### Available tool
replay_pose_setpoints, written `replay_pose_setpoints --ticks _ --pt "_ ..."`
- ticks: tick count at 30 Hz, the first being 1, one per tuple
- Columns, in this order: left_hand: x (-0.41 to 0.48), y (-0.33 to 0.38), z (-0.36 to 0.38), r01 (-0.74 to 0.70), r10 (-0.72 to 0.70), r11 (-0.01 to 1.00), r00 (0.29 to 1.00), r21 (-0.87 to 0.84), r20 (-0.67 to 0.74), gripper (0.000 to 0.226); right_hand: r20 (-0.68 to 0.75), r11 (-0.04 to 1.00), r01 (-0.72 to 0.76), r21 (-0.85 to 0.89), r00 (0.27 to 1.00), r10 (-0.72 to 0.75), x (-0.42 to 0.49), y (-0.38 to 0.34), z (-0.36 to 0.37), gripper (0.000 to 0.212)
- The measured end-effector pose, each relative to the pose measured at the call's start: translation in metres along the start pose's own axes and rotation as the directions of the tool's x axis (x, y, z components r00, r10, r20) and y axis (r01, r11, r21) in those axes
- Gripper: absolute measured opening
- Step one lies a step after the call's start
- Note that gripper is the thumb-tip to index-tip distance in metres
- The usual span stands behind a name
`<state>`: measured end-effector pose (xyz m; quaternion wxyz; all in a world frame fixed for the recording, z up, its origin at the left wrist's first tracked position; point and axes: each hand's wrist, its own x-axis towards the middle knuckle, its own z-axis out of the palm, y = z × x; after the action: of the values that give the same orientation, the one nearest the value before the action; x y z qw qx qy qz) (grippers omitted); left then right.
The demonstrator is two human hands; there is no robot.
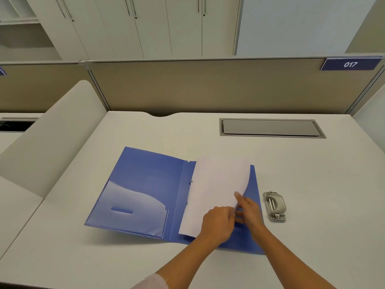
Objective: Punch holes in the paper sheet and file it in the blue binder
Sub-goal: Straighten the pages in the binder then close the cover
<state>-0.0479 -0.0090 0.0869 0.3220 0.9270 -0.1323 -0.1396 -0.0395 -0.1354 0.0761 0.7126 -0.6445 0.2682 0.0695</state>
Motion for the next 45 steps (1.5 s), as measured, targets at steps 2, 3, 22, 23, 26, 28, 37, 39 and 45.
replay_pose_setpoints --ticks 2,3,22,23,26,28,37,39,45 --pt "0.001 0.001 0.005 -0.029 0.028 0.999 0.999 0.035 0.02 0.036 -0.054 0.995 -0.001 -0.103 0.999 -0.005 0.008 0.003 -0.006 0.025" --pt "0.001 0.0 0.007 -0.043 0.042 0.998 0.999 0.039 0.028 0.036 -0.083 0.987 -0.001 -0.16 0.996 -0.012 0.012 0.005 -0.008 0.018" --pt "0.003 -0.098 0.004 0.18 -0.149 0.976 0.963 0.124 -0.224 0.057 -0.22 0.848 0.095 -0.521 0.945 -0.241 0.029 0.004 -0.03 0.02" --pt "0.004 -0.1 0.003 0.185 -0.159 0.977 0.963 0.104 -0.215 0.057 -0.221 0.85 0.094 -0.519 0.945 -0.24 0.03 0.005 -0.031 0.021" --pt "0.007 -0.106 0.002 0.156 -0.141 0.985 0.974 0.076 -0.178 0.059 -0.207 0.845 0.091 -0.527 0.951 -0.232 0.032 0.009 -0.035 0.023" --pt "0.009 -0.109 0.003 0.141 -0.141 0.99 0.976 -0.017 -0.163 0.061 -0.198 0.842 0.078 -0.534 0.957 -0.214 0.033 0.013 -0.037 0.021" --pt "0.025 -0.109 -0.002 0.145 -0.326 0.841 0.905 -0.522 -0.274 0.027 -0.251 0.875 0.038 -0.483 0.951 -0.18 0.036 0.021 -0.046 0.016" --pt "0.027 -0.108 -0.002 0.174 -0.309 0.888 0.912 -0.426 -0.271 0.028 -0.254 0.871 0.04 -0.49 0.949 -0.186 0.036 0.022 -0.045 0.017" --pt "0.026 -0.105 -0.002 0.218 -0.25 0.964 0.936 -0.15 -0.249 0.038 -0.184 0.855 0.183 -0.486 0.935 -0.305 0.023 0.028 -0.036 0.029"
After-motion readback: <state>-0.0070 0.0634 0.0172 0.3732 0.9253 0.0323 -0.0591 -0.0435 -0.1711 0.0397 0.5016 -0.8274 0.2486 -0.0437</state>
